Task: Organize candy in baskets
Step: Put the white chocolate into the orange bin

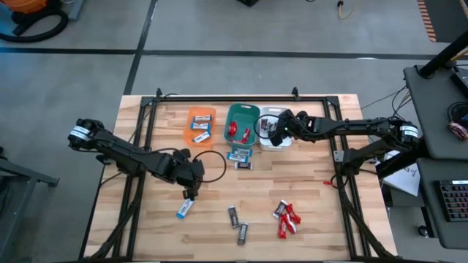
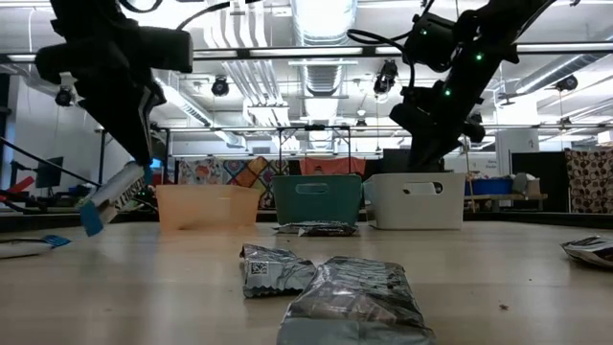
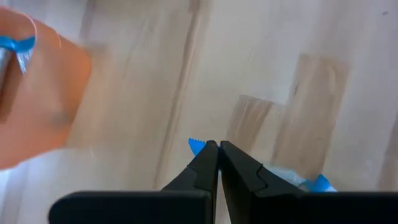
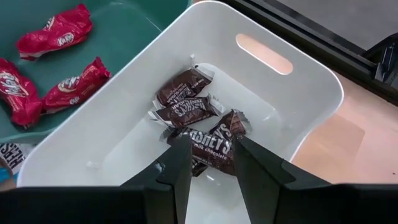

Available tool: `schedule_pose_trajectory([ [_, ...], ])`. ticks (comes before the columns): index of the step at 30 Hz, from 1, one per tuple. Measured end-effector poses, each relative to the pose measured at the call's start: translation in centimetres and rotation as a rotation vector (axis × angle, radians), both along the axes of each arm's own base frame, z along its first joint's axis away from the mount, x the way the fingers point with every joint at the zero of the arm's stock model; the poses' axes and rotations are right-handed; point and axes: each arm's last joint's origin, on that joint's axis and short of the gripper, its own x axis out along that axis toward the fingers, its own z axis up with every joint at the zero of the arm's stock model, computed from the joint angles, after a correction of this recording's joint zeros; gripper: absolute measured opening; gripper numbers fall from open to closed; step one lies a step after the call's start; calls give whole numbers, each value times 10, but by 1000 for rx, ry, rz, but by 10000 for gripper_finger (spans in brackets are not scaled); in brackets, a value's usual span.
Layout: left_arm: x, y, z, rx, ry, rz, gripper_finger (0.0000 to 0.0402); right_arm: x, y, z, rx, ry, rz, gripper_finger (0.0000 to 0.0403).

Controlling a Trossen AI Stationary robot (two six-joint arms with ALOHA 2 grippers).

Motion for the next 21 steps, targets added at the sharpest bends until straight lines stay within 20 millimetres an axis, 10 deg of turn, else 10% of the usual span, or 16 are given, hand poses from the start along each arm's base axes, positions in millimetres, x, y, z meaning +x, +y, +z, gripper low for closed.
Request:
schedule_pose_trajectory([
  [21, 2, -2, 17, -41, -177, -31, 0, 8, 15, 5, -3, -26, 219, 109],
])
